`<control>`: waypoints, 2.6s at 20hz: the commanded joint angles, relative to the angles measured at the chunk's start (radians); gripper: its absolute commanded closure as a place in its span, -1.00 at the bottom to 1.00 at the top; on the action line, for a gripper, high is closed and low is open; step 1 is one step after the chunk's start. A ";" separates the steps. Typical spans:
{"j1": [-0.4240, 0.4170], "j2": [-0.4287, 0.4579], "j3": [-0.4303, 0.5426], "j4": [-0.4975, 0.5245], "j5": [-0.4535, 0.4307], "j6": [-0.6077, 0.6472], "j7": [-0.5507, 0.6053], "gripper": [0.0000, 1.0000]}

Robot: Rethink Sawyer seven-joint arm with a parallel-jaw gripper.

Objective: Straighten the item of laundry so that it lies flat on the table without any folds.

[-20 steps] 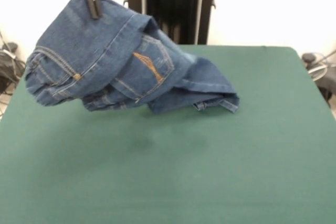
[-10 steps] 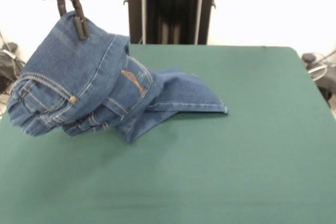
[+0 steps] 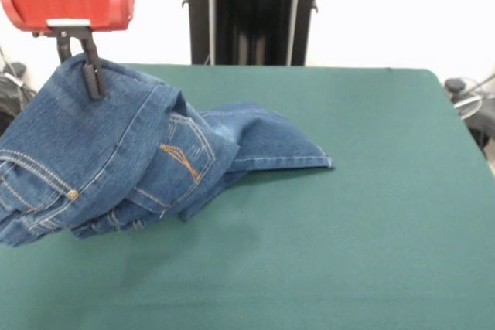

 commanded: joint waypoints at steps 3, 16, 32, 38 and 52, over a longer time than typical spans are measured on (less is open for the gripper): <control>0.018 -0.009 0.026 -0.036 -0.042 -0.013 -0.101 1.00; -0.027 -0.092 0.000 0.182 -0.056 -0.178 -0.037 1.00; -0.060 -0.105 0.019 0.249 -0.045 -0.221 -0.039 1.00; -0.067 -0.100 0.023 0.241 -0.041 -0.214 -0.044 1.00; -0.058 -0.101 0.023 0.219 -0.022 -0.184 -0.031 1.00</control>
